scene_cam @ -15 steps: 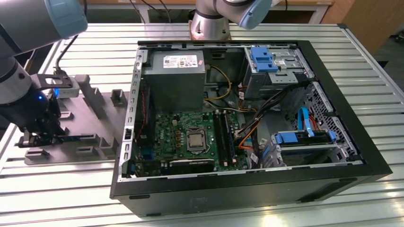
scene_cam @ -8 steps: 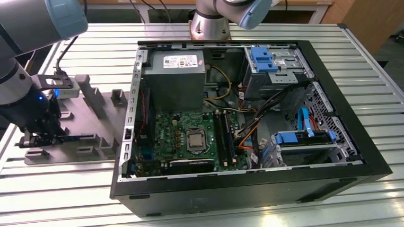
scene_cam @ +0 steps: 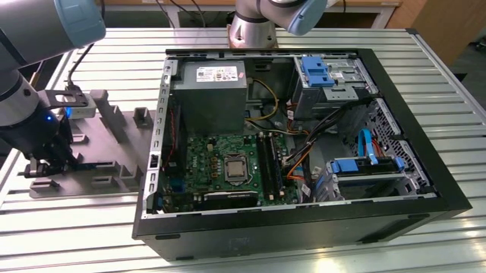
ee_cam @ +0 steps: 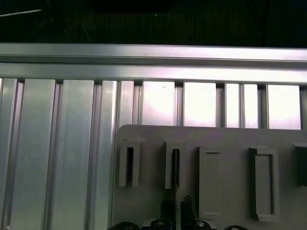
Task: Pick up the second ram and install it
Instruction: 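Pick up the second ram and move it above second insertion slot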
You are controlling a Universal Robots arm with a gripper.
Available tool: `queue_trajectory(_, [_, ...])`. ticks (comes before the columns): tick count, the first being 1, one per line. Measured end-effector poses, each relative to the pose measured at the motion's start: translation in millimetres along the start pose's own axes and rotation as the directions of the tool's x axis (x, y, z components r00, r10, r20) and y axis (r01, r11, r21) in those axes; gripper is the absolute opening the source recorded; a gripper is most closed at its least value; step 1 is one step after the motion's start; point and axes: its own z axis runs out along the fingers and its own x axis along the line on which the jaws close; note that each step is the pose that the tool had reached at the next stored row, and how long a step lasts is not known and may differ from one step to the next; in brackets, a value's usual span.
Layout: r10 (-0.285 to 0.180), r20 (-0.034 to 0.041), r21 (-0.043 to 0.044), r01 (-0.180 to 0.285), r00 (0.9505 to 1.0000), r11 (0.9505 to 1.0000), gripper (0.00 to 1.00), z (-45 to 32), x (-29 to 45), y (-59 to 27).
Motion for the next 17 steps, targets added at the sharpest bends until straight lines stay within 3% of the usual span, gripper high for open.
queue_trajectory(2, [0.0,0.0001,0.0,0.0,1.0,1.0,0.21,0.0,0.0,0.0])
queue_trajectory(3, [0.0,0.0001,0.0,0.0,1.0,1.0,0.14,0.1,0.0,0.0])
queue_trajectory(17, [0.002,0.0001,0.0001,-0.002,1.0,1.0,0.14,0.1,0.0,0.0])
